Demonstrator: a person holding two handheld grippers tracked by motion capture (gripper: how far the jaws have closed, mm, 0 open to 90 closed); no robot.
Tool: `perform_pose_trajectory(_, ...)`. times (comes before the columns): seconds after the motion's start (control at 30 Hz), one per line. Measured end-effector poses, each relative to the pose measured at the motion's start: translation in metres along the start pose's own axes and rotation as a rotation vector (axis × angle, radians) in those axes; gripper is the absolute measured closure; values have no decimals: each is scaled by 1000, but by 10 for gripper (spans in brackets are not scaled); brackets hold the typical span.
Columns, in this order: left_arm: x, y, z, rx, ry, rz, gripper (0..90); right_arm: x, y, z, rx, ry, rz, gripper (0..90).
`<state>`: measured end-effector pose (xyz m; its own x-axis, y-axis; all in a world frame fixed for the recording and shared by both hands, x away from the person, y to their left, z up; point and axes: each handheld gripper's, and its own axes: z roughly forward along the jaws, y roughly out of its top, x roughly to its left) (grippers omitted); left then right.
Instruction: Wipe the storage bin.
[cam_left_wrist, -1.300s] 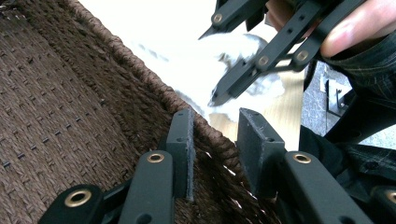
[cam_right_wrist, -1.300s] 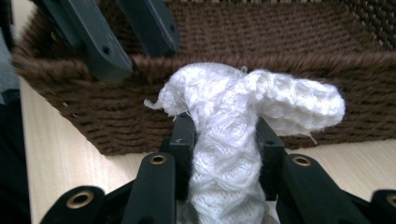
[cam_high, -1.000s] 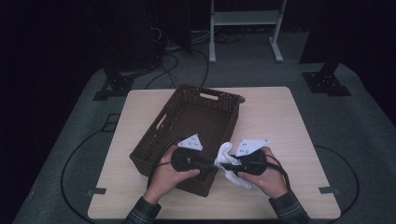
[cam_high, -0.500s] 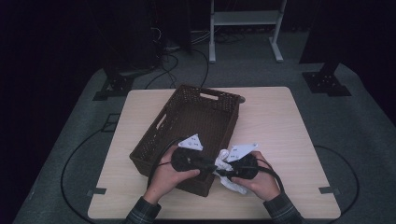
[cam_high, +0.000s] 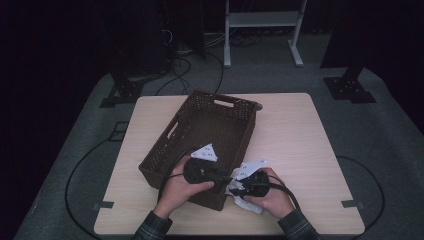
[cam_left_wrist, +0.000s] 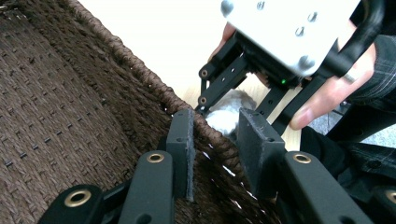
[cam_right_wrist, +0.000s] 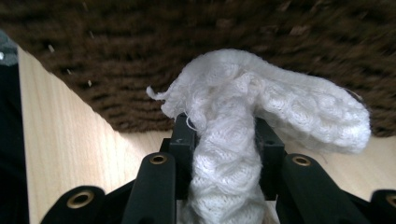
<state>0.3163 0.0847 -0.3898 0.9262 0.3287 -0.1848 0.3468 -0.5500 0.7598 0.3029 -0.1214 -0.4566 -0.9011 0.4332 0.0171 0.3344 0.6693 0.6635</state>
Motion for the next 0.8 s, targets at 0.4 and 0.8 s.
perform_pose_trajectory(0.4,-1,0,0,-1,1,1,658,6,-12,10,45,9,3,671)
perform_pose_trajectory(0.8,0,0,0,-1,1,1,659,15,-3,-13,-40,27,-30,672)
